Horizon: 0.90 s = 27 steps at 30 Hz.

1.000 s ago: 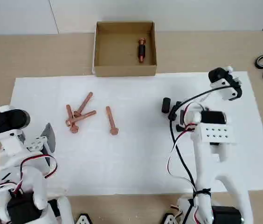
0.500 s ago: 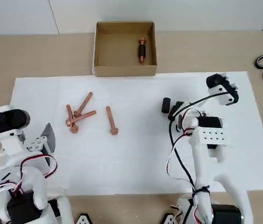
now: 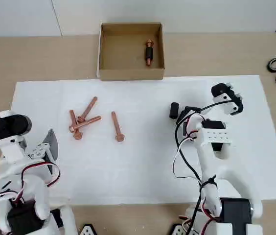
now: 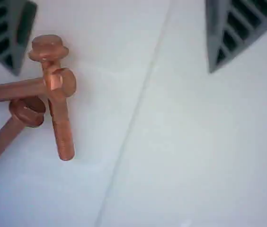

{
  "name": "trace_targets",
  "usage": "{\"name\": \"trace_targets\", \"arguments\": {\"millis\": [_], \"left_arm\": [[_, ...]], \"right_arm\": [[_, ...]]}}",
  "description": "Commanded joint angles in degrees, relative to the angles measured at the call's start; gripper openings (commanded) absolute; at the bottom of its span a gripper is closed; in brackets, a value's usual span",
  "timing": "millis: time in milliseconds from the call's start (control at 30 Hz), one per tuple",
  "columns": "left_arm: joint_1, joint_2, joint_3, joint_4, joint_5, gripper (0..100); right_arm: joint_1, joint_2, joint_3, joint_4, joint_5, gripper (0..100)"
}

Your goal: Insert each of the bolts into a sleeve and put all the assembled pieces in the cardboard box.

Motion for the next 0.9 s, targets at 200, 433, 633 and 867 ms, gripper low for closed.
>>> {"name": "trace_targets", "arguments": {"millis": [200,433,633,867], "left_arm": [[0.4,-0.4,-0.2,-0.2,-0.2,24],[0.4,-0.4,-0.2,-0.1,-0.2,24],[0.4,-0.4,-0.2,-0.1,-0.3,24],[0.4,0.0,-0.4,0.0,-2.6,24]], "right_arm": [[-1.3,0.2,-0.4,-1.4,1.1,4.1],[-1.2,-0.2,-0.4,-0.8,2.1,5.4],[1.3,-0.4,-0.5,0.4,8.3,5.3],[2.3,-8.9,-7.9,18.2,21.7,3.2]]}}
